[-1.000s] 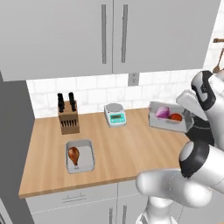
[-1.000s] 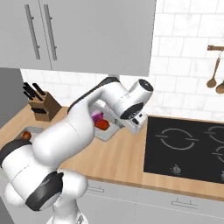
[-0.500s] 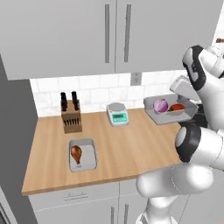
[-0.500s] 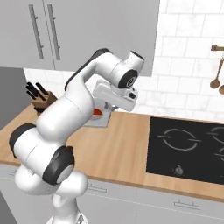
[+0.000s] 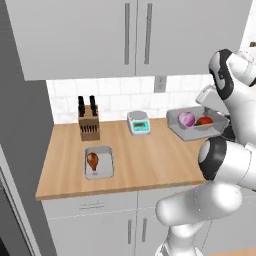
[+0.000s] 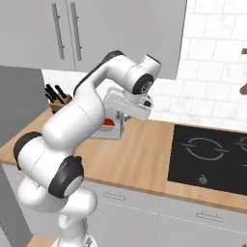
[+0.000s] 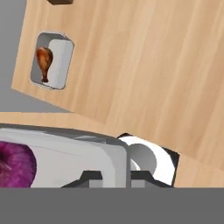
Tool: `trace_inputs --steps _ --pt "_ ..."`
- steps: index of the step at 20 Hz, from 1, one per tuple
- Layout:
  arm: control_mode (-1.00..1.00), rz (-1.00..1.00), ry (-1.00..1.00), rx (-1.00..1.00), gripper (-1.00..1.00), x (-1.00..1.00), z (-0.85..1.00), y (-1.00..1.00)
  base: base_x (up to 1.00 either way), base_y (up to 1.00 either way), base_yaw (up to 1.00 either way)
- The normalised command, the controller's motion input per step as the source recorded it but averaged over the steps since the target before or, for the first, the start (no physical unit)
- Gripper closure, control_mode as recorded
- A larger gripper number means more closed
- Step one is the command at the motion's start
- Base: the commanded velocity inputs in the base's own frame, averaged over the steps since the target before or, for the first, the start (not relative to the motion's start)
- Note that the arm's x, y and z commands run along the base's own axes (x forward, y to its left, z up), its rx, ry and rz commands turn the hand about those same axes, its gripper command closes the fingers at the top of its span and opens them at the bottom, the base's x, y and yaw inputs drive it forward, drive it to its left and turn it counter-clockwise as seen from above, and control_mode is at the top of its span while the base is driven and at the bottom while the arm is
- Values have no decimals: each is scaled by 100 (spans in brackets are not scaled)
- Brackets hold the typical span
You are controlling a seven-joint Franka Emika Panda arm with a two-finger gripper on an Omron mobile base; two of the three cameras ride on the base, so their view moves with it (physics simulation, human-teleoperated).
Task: Take the meat container that has the chicken drumstick and place it on the second highest rack of the freezer. Then take the vegetable container that has the onion and tomato and place it on the highest rack of the freezer.
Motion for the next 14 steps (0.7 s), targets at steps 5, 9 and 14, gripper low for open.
trace_inputs --steps 5,9,14 --pt "100 0 0 0 100 0 0 0 -6 0 46" --pt "100 0 0 0 100 0 0 0 7 -1 91" --pt "100 0 0 0 100 0 0 0 5 0 100"
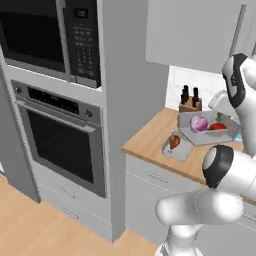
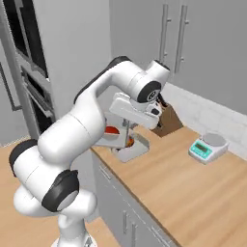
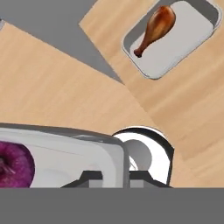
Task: Take the meat container that has the chicken drumstick and place it on the second highest rack of the freezer. Then take the vegetable container that has the onion and tomato and place it on the highest rack of the freezer.
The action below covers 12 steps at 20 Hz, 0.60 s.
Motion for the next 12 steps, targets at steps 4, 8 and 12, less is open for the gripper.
trace_inputs --steps 4,8,12 --pt "100 0 0 0 100 0 0 0 3 26 97" --pt "100 0 0 0 100 0 0 0 22 60 88" --pt "100 0 0 0 100 0 0 0 43 88 49"
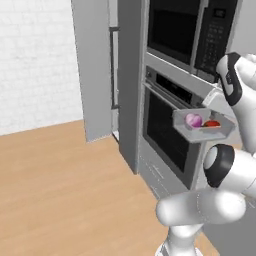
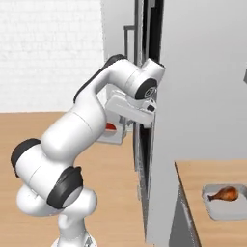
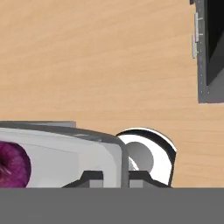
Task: Take the meat container that has the chicken drumstick and place it on the second highest rack of the freezer. Then take the vegetable container that has the onion and tomato and place it on the highest rack of the freezer.
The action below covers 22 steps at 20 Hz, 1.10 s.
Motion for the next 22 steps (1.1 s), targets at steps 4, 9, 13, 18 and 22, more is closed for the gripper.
trace_inputs --steps 4,9,13,18,22 --pt "100 0 0 0 100 0 0 0 90 77 22" --pt "100 0 0 0 100 0 0 0 100 54 1" --pt "100 0 0 0 100 0 0 0 100 46 -11" --pt "100 0 0 0 100 0 0 0 100 58 -17" --pt "100 0 0 0 100 0 0 0 100 72 -27"
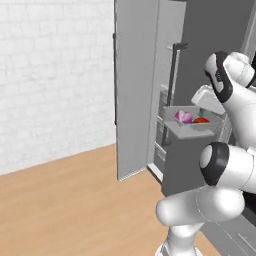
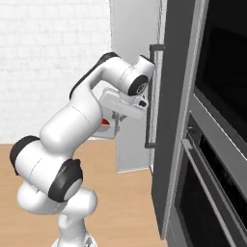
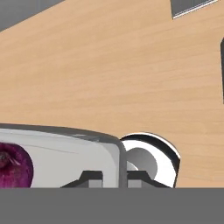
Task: Take the meat container that has the chicken drumstick and place it on the second highest rack of the freezer. Then take the vegetable container that has the onion and tomato and place it on the highest rack of the freezer.
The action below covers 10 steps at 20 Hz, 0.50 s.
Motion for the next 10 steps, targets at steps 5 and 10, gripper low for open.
trace_inputs --steps 5,10 --pt "100 0 0 0 100 0 0 0 100 72 -32" --pt "100 0 0 0 100 0 0 0 98 68 -41"
